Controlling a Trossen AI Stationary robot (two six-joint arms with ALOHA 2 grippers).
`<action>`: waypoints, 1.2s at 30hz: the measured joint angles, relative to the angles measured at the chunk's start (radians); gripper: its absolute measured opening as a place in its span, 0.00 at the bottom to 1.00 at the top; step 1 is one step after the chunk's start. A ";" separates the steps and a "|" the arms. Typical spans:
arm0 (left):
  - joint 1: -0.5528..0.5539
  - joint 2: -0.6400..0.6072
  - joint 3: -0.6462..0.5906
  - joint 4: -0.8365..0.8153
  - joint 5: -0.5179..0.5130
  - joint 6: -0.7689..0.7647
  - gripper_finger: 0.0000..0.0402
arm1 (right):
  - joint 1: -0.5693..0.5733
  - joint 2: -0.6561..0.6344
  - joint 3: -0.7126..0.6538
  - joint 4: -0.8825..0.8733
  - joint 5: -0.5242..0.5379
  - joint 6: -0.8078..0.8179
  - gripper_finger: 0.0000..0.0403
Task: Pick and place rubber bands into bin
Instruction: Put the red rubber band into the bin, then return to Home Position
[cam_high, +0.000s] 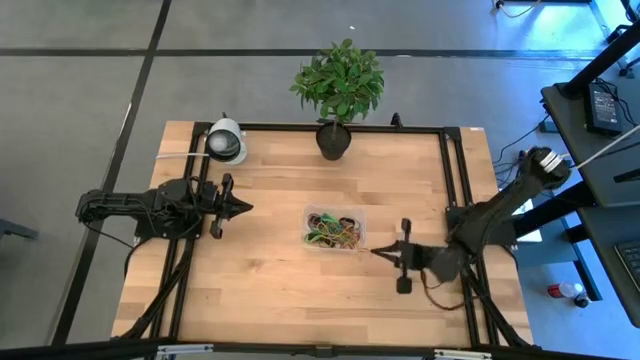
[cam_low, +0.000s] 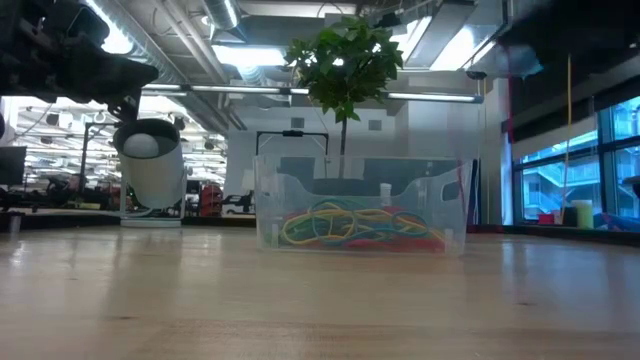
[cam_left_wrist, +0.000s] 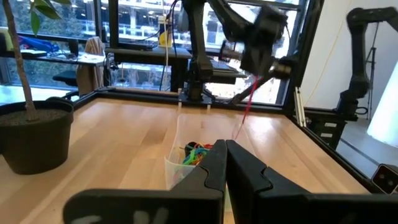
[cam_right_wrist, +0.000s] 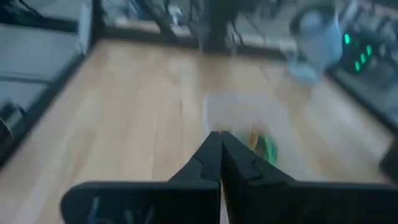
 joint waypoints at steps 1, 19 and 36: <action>0.000 0.000 0.000 0.001 0.000 0.000 0.00 | -0.018 -0.027 0.014 0.001 -0.023 -0.048 0.00; 0.000 0.002 0.000 0.000 0.000 0.000 0.00 | -0.366 0.175 0.223 -0.018 -0.334 -0.150 0.00; 0.000 0.003 0.000 0.003 0.000 0.000 0.00 | -0.457 0.371 0.223 -0.016 -0.335 0.223 0.24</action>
